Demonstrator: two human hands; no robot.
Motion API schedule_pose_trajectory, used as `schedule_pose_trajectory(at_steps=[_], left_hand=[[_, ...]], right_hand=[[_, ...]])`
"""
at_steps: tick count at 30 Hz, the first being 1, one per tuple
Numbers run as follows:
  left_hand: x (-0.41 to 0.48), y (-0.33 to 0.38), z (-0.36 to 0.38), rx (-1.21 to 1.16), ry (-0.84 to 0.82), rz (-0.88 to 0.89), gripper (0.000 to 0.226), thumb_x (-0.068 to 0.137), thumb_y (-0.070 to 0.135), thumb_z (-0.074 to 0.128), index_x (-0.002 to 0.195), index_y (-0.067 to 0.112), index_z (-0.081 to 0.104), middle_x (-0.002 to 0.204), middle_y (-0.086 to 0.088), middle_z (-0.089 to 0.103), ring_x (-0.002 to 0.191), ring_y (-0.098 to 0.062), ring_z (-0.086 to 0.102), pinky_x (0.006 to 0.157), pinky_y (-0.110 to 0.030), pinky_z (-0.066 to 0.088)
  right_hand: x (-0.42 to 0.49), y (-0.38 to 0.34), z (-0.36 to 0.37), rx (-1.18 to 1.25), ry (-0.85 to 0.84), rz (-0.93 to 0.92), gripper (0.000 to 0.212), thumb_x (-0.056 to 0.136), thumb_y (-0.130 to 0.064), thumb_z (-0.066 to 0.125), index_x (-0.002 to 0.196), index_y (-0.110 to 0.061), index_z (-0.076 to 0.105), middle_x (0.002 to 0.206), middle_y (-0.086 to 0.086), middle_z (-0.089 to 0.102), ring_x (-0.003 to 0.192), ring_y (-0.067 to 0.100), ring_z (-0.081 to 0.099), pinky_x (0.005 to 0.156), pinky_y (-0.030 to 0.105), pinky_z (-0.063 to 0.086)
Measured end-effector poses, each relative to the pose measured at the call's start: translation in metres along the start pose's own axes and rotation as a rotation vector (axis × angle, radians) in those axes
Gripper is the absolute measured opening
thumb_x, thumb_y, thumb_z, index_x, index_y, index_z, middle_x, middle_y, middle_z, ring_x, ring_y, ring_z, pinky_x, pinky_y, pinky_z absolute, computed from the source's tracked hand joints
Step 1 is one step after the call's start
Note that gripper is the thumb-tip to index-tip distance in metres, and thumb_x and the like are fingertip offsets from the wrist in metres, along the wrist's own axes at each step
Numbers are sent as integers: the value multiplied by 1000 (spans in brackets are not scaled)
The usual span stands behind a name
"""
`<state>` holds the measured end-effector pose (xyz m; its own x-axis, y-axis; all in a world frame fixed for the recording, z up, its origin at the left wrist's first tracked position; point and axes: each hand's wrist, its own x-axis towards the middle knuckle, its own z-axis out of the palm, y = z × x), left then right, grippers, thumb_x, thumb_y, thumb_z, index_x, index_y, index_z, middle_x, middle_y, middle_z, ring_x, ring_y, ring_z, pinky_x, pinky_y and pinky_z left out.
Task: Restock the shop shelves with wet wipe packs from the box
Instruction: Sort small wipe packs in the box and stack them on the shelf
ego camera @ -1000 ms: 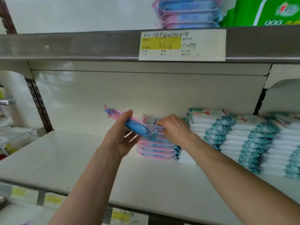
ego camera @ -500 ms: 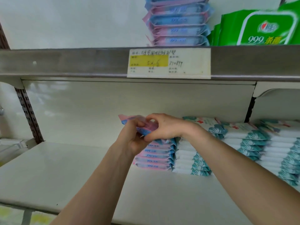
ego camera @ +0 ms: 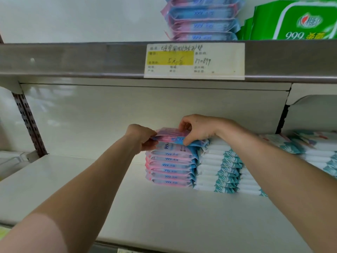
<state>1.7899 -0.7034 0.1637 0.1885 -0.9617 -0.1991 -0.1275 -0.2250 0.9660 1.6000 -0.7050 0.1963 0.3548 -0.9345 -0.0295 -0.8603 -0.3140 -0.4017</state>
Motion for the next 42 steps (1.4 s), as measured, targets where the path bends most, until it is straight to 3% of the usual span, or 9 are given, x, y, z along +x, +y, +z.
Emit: schedule_pose_trajectory(at_steps=[4,15,19,23,30,34,37,40,42], left_hand=[[9,-3,-1,119,37,2,13,87,-1,66,82,-3,54,67,-15,59,34,-17,56,51,-32,56],[27,-10,6,413,147,54,6,87,3,60,83,-1,58,80,-16,65,59,-25,62,57,-32,58],[24,-10,4,595,165,162,23,86,13,59,105,0,61,92,-11,60,71,-21,51,62,-31,44],[10,-9,9,471,-101,261,54,91,22,61,141,16,42,124,-8,53,97,-20,50,79,-27,40],[5,-7,10,686,-81,379,35,89,22,62,123,16,63,119,-5,57,111,-25,55,94,-33,48],[-3,1,6,581,269,494,20,84,20,54,65,14,56,62,-1,50,66,-26,48,52,-24,35],[-14,7,2,420,483,627,25,83,17,51,60,11,44,57,-2,41,51,-20,36,47,-26,27],[-30,8,6,-4,125,545,13,82,20,61,79,10,53,74,-6,56,65,-20,51,62,-28,45],[-45,3,14,-61,-327,370,48,77,25,72,117,18,46,106,-2,63,94,-19,60,77,-37,52]], right_hand=[[6,3,7,-71,102,-26,25,80,-8,64,97,-25,57,104,-5,58,97,15,55,80,28,47],[15,10,26,-211,19,-9,32,78,-26,71,105,-28,55,114,-6,54,102,16,55,90,33,49],[14,9,27,-238,63,-40,25,82,-25,68,106,-25,60,108,-7,57,97,16,55,82,29,47],[16,8,30,-265,89,-62,23,84,-23,66,106,-22,63,105,-4,61,92,17,57,75,27,45],[14,3,32,-343,190,-59,6,85,-17,60,89,-16,65,94,1,66,86,23,60,68,28,44],[7,-9,20,-382,388,-45,12,88,-12,53,86,-18,63,97,5,66,87,26,59,68,27,39],[-3,-19,2,-374,539,-22,12,87,-14,53,90,-17,64,99,7,66,89,29,60,69,29,40],[-7,-30,-7,-143,605,16,12,84,-14,56,73,-17,61,89,6,69,84,27,62,68,28,43],[-7,-40,-7,256,554,30,16,79,-9,63,65,-15,60,77,5,69,77,22,67,72,34,55]])
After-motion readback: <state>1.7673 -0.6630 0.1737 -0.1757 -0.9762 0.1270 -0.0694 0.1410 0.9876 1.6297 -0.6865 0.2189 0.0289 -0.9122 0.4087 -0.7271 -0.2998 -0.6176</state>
